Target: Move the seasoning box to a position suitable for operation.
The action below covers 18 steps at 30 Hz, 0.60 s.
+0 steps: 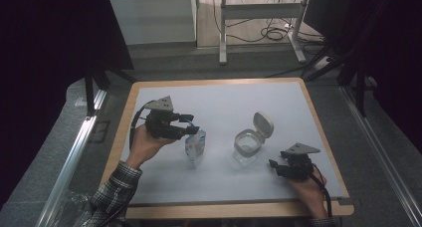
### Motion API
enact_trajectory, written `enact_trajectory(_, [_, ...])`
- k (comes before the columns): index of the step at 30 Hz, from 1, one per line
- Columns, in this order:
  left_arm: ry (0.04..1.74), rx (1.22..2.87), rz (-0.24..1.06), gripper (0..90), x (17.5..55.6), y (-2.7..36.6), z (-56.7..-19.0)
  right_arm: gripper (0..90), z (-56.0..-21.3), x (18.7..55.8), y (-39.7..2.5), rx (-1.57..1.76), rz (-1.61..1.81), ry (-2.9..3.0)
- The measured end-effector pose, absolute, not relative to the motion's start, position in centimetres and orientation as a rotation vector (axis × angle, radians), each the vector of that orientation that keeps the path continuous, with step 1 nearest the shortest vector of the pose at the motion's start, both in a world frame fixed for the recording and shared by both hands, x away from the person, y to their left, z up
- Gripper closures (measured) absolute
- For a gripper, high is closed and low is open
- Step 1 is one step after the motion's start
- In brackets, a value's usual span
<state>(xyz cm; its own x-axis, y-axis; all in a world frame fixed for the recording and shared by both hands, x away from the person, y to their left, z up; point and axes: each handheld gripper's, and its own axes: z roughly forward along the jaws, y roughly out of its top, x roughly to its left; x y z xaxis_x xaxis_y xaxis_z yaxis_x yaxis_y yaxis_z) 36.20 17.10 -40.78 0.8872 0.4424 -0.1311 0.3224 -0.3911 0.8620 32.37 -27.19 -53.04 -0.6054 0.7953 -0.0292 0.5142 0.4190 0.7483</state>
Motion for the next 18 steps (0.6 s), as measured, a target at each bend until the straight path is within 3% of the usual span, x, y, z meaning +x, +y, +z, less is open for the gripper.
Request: enact_trajectory(18, [0.532, 1.995, 0.129, 41.1, 36.2, 18.1, -40.5, 40.9, -53.0, 32.4, -27.2, 1.122, 1.016, 2.298])
